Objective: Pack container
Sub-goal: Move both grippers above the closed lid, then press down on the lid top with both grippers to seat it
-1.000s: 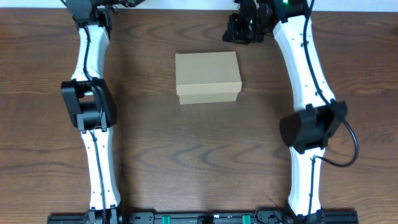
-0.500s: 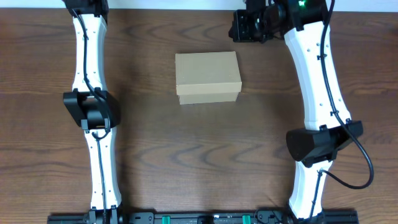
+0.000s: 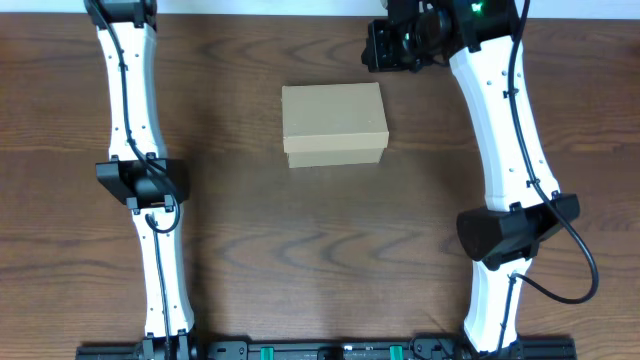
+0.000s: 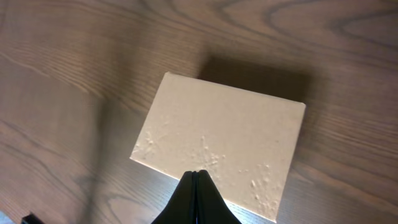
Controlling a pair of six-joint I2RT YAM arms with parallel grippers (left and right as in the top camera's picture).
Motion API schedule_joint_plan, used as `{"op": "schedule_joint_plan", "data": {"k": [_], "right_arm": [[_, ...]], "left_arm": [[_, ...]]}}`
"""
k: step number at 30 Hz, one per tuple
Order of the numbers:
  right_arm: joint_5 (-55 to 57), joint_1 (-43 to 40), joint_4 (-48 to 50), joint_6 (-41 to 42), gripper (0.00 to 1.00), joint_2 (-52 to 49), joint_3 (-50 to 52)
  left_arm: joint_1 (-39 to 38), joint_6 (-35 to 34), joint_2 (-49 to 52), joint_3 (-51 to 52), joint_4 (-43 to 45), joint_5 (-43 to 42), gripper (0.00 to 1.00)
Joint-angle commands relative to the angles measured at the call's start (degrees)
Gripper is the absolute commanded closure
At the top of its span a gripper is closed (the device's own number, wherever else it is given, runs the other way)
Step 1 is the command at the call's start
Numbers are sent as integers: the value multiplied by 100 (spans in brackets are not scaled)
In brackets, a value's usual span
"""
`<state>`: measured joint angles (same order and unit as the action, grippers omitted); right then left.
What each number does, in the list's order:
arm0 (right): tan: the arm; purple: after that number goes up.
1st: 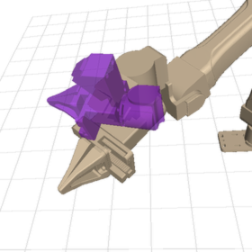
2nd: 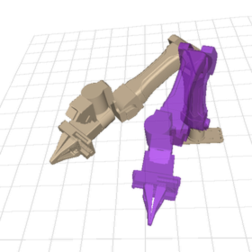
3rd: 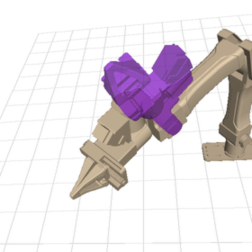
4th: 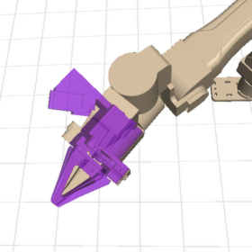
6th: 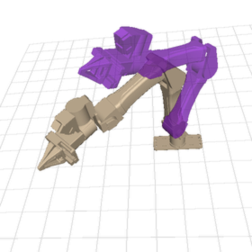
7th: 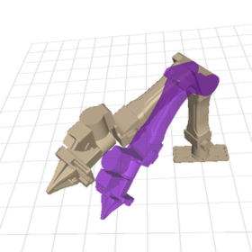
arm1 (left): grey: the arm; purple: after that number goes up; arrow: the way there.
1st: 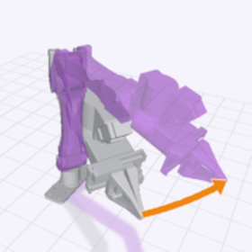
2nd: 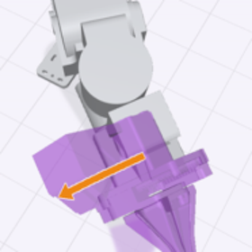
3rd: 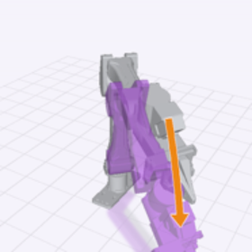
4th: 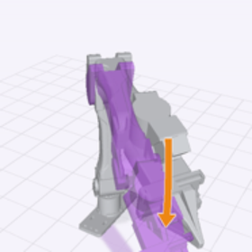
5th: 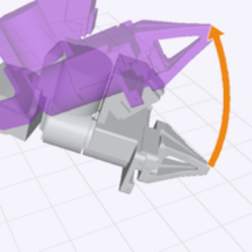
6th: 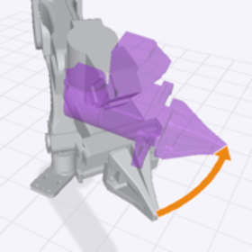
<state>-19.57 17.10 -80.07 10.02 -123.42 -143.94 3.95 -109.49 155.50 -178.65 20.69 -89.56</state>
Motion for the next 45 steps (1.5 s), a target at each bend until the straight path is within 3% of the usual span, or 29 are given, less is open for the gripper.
{"op": "schedule_joint_plan", "data": {"k": [1,9,15,20,23,25,29,31,40,45], "right_arm": [[7,107,-13,-68,99,111,-46],[9,109,-81,-66,99,118,-46],[7,109,-201,-66,99,118,-46],[-39,111,-262,-61,99,118,-46],[-35,111,-308,-42,99,127,-46],[-35,109,-321,-42,99,129,-46],[-31,109,-315,-44,99,129,-46],[-24,111,-352,-46,99,129,-46],[704,109,-603,-46,99,125,-42],[1200,109,-599,-44,99,-11,-20]], "left_arm": [[162,743,-79,-114,-306,289,95],[372,1910,-79,-116,-1130,809,95],[391,3314,-81,-116,-2153,1370,95],[391,5501,-105,-129,-4341,2267,95],[361,7399,-293,-131,-6408,3738,95],[236,8701,-518,-131,-7641,5174,95],[-90,10067,-859,-131,-8876,6957,94],[-260,10404,-1019,-131,-9335,7370,94],[-680,10915,-1464,-131,-11667,7407,94],[-1021,10902,-1556,-22,-11750,6782,95]]}}
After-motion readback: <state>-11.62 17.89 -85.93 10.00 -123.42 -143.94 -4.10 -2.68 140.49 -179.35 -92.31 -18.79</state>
